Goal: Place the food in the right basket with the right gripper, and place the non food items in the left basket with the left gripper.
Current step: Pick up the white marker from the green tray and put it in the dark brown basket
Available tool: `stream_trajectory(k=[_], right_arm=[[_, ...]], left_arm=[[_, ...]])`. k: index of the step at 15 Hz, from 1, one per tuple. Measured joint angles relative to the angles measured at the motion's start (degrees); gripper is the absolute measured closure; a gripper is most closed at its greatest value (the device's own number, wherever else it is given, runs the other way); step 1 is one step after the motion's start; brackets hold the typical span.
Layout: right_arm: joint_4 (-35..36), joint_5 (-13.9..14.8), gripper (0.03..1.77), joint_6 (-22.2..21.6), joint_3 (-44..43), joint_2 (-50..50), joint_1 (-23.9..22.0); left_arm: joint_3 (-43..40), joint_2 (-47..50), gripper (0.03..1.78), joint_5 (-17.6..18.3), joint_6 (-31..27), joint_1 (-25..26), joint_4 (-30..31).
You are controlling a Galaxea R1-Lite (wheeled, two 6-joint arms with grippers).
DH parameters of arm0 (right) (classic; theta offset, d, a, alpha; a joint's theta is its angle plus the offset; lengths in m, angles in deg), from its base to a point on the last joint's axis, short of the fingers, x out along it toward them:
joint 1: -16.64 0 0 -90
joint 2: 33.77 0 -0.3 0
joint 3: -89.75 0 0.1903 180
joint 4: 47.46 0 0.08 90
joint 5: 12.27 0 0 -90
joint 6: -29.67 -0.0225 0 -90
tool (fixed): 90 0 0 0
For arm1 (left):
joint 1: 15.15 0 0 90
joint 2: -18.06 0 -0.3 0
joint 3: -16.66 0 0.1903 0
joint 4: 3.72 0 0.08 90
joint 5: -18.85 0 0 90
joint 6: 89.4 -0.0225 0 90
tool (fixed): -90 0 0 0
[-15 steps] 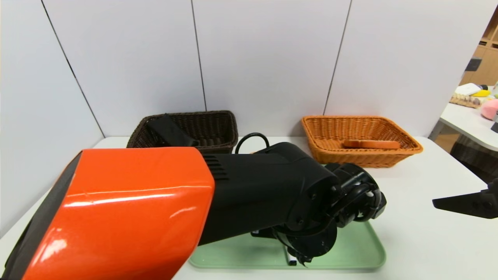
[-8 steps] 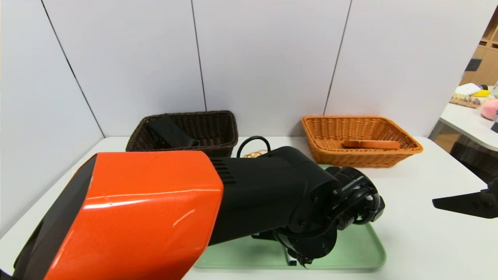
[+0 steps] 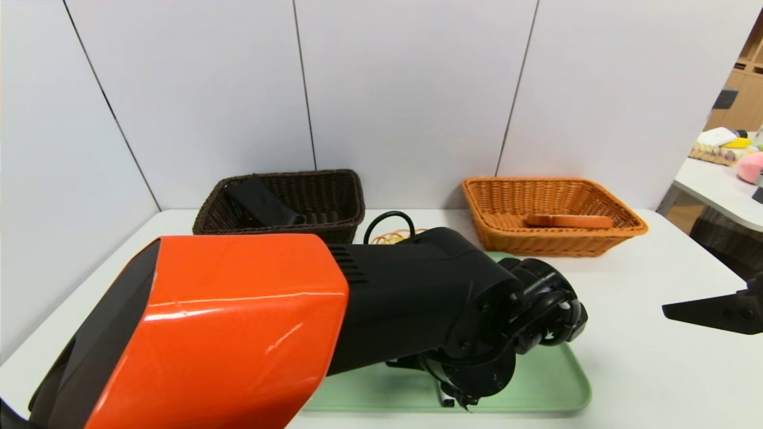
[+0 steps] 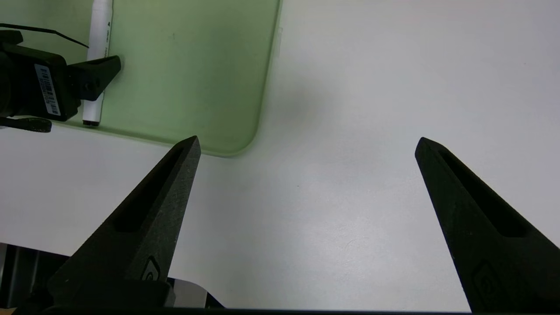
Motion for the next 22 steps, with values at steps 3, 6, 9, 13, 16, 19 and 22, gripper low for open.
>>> stream_trajectory(k=[3,6,9,13,16,19,22], right_arm=[[0.0,0.0,0.10,0.1,0.0,0.1,0.0],[0.0,0.0,0.10,0.1,-0.1,0.1,0.0],[0.1,0.0,0.10,0.1,-0.1,0.2,0.0],[3.0,0.0,0.10,0.1,0.4,0.2,0.0],[3.3,0.1,0.10,0.1,0.8,0.2,0.0],[3.3,0.0,0.10,0.1,0.9,0.2,0.0],[3.3,0.1,0.10,0.1,0.9,0.2,0.0]], left_arm=[[0.0,-0.3,0.12,0.0,0.3,0.0,0.0],[0.0,-0.7,0.12,0.1,1.0,0.0,0.0],[0.0,-0.9,0.12,0.1,1.0,0.1,0.0],[0.0,-0.9,0.12,0.1,1.0,0.1,0.0],[0.0,-1.0,0.12,0.1,1.2,0.1,0.1],[0.0,-0.9,0.12,0.2,2.4,0.1,1.5],[0.0,-0.9,0.12,0.4,2.8,0.3,2.2]])
